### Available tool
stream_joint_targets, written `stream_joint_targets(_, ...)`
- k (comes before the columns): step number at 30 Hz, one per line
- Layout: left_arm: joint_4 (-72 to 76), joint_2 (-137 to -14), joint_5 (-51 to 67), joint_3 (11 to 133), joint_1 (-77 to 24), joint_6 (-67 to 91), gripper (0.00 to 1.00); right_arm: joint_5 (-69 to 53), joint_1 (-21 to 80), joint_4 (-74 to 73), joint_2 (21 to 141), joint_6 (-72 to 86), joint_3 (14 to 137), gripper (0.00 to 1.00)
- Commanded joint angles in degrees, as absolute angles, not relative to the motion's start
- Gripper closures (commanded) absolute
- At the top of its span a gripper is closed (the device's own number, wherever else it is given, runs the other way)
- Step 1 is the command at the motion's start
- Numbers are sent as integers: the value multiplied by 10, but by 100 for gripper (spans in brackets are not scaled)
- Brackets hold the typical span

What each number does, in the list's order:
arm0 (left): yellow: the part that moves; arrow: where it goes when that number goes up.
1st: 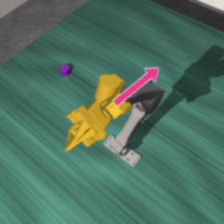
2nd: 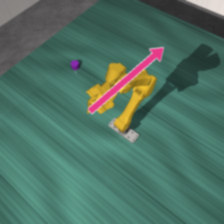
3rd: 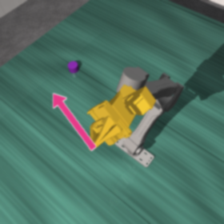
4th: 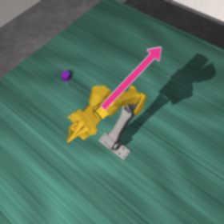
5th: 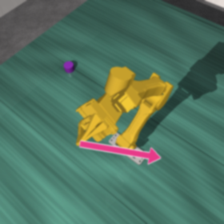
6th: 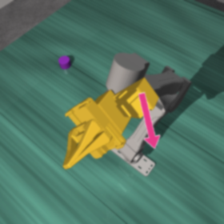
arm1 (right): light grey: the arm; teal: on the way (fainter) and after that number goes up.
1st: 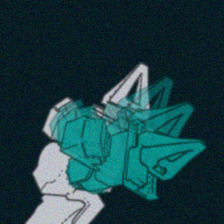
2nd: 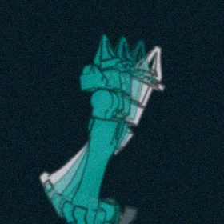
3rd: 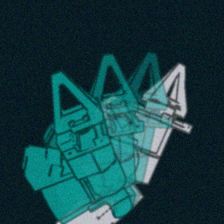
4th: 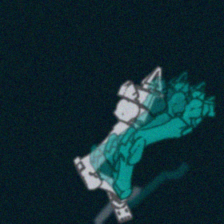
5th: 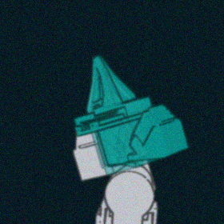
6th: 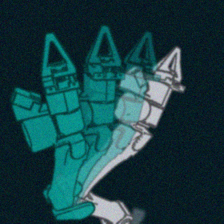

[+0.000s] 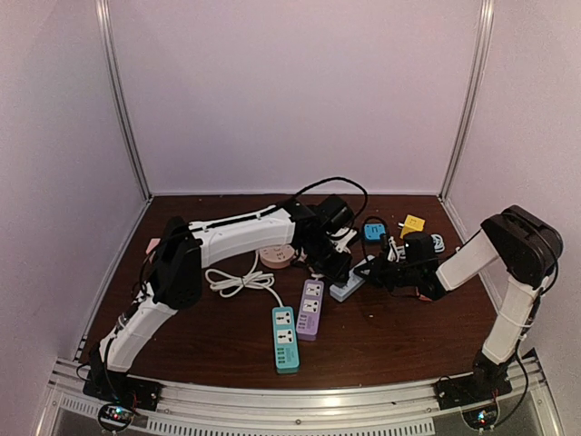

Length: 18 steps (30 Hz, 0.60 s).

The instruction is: Pull the plug off the socket

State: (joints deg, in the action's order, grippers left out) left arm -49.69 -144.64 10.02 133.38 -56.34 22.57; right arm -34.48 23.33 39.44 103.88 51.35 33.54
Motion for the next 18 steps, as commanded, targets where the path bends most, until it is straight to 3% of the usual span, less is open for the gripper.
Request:
stream_joint_targets(1,-413,-1368,96,1355,-559,220,100,-294,230,229,1066,500,307,100)
stream_joint_targets(18,-442,-1368,9,1383,-606,128,100,-288,231,230,1070,497,293,100)
